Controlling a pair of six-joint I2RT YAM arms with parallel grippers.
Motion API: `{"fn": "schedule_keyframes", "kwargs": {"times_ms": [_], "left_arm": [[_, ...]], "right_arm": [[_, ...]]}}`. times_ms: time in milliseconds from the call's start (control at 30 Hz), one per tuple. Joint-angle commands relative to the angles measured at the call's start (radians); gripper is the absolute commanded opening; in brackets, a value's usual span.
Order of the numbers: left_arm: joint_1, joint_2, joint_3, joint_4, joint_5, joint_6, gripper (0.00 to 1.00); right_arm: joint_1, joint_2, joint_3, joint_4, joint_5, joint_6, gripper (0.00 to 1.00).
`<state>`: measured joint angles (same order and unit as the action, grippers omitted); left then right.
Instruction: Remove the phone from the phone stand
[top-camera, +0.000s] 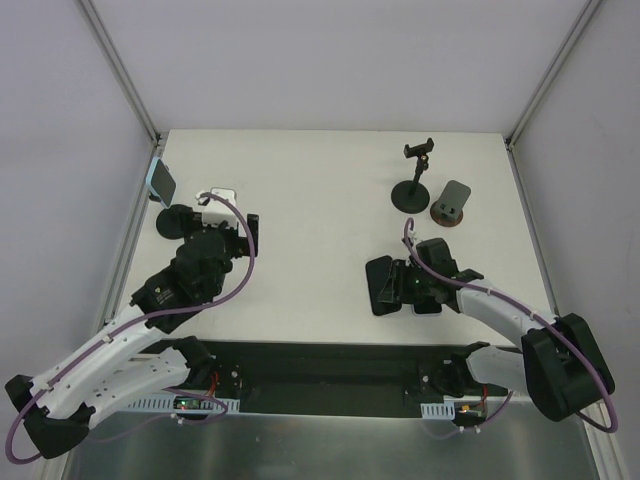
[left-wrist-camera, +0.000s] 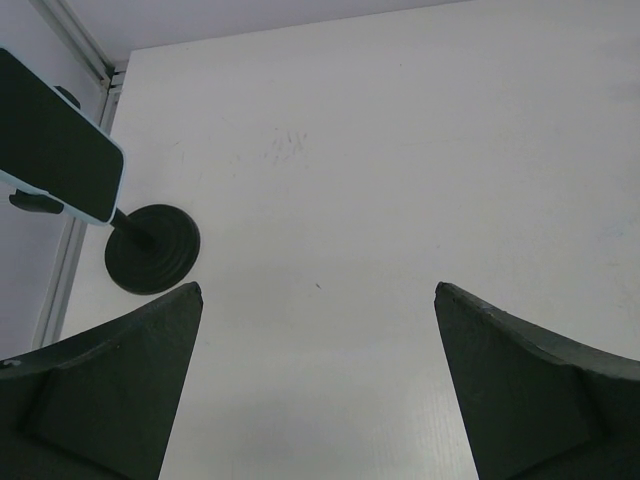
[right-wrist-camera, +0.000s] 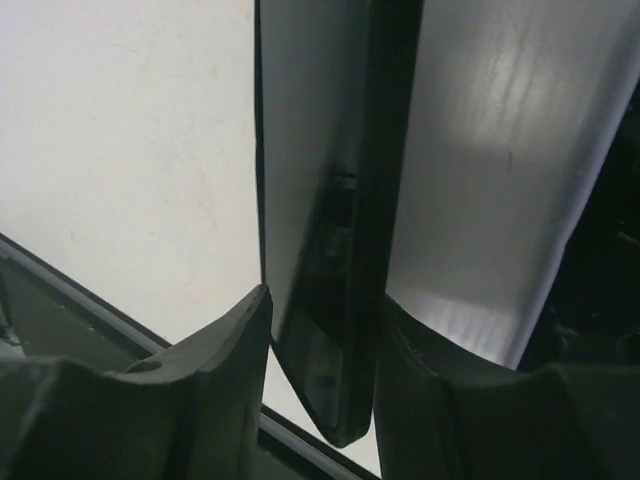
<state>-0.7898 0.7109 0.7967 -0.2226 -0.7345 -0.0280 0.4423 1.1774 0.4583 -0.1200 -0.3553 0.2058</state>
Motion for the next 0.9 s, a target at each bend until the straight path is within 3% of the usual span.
{"fn": "schedule_keyframes", "kwargs": {"times_ms": [0,367,600,867], "left_arm": [[0.017,-0.016,-0.019,0.015,-0.011,0.03,0.99],[0.024,-0.045,-0.034,0.012,-0.019,0.031,0.99],[0.034,-0.047,-0.033,0.009,-0.002,0.031,0.99],[0.043,-0.051,-0.033,-0.001,0.007,-0.006,0.99]], "right_arm": [[-0.005,-0.036,-0.003,-0.038,0.064,-0.023,0.46],[0.028,-0.084,0.043,-0.17,0.167,-0.078,0.79],[0.157,-0.087,0.141,-0.242,0.399,-0.117,1.0],[0.249,0.06,0.255,-0.207,0.525,-0.117,0.96]]}}
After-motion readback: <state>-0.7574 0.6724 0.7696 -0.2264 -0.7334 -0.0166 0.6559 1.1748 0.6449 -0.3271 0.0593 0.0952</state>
